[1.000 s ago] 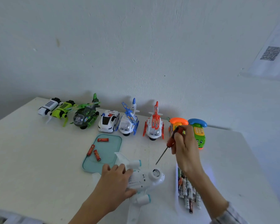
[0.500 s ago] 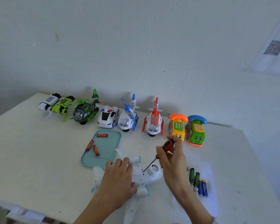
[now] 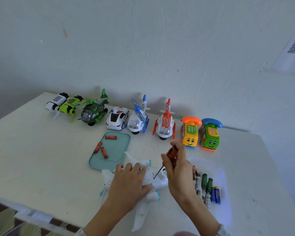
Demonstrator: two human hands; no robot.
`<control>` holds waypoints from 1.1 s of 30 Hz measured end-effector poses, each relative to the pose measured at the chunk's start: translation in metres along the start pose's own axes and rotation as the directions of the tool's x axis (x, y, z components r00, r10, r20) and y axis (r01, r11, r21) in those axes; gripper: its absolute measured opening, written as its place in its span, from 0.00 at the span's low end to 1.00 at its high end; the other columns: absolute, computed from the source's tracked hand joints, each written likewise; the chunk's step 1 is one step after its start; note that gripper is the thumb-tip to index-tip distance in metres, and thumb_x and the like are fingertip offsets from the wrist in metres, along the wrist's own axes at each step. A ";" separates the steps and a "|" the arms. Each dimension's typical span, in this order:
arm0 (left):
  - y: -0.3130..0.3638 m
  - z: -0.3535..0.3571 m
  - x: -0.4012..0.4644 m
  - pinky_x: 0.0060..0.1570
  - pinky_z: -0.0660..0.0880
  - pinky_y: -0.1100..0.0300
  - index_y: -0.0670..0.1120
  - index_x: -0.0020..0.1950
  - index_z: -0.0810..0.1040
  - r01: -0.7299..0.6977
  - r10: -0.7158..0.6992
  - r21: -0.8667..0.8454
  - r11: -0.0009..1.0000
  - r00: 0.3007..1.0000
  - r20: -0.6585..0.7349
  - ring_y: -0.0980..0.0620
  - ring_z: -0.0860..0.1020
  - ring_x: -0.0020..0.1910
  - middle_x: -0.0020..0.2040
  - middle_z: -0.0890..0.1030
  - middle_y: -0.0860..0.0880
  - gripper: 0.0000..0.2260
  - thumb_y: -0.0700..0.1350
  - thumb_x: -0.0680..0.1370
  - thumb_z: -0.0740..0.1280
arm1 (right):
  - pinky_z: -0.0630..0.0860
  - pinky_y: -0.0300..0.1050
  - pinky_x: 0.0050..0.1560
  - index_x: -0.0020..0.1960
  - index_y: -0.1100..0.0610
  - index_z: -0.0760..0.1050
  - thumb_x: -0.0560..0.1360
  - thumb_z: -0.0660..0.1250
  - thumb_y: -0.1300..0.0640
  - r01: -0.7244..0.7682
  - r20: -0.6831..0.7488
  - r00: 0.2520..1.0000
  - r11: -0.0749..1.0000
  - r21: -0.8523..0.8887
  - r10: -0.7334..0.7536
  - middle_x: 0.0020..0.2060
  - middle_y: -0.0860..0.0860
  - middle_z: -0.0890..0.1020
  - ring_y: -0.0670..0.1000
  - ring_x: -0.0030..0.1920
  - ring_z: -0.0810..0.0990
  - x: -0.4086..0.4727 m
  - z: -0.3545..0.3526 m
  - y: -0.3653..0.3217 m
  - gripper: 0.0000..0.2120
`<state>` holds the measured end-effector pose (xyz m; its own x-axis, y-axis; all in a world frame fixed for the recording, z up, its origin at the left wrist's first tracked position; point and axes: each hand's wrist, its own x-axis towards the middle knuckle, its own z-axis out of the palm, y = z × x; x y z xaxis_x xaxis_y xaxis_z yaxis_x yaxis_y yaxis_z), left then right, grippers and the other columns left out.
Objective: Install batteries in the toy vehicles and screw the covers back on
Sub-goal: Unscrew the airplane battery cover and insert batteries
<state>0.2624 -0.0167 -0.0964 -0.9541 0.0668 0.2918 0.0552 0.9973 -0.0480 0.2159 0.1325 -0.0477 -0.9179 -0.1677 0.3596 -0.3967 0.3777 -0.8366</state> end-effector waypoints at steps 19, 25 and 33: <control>0.007 0.003 -0.002 0.63 0.61 0.41 0.48 0.47 0.84 0.038 -0.037 -0.037 0.999 0.999 0.037 0.50 0.80 0.34 0.40 0.82 0.51 0.28 0.67 0.70 0.54 | 0.76 0.43 0.43 0.44 0.42 0.75 0.65 0.77 0.52 -0.031 0.098 0.995 0.927 0.373 -0.007 0.37 0.53 0.80 0.55 0.37 0.81 0.023 -0.013 -0.002 0.13; 0.006 0.004 0.000 0.65 0.59 0.38 0.46 0.45 0.83 0.017 -0.017 -0.019 1.000 1.000 -0.019 0.49 0.78 0.31 0.38 0.80 0.51 0.29 0.67 0.71 0.53 | 0.79 0.49 0.40 0.47 0.54 0.73 0.74 0.64 0.70 -0.072 0.149 0.989 0.869 0.490 -0.003 0.40 0.56 0.79 0.61 0.35 0.79 0.028 -0.022 0.000 0.11; 0.003 0.008 0.003 0.65 0.59 0.38 0.46 0.46 0.84 -0.003 0.002 -0.004 1.000 1.000 -0.013 0.49 0.78 0.31 0.38 0.80 0.51 0.29 0.67 0.71 0.54 | 0.76 0.43 0.35 0.42 0.59 0.72 0.70 0.70 0.66 -0.079 0.069 0.996 0.859 0.505 0.051 0.34 0.56 0.78 0.60 0.33 0.80 0.028 -0.018 0.000 0.07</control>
<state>0.2570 -0.0136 -0.1035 -0.9500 0.0697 0.3044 0.0588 0.9973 -0.0447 0.1898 0.1446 -0.0299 -0.9345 -0.2105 0.2871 -0.2662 -0.1225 -0.9561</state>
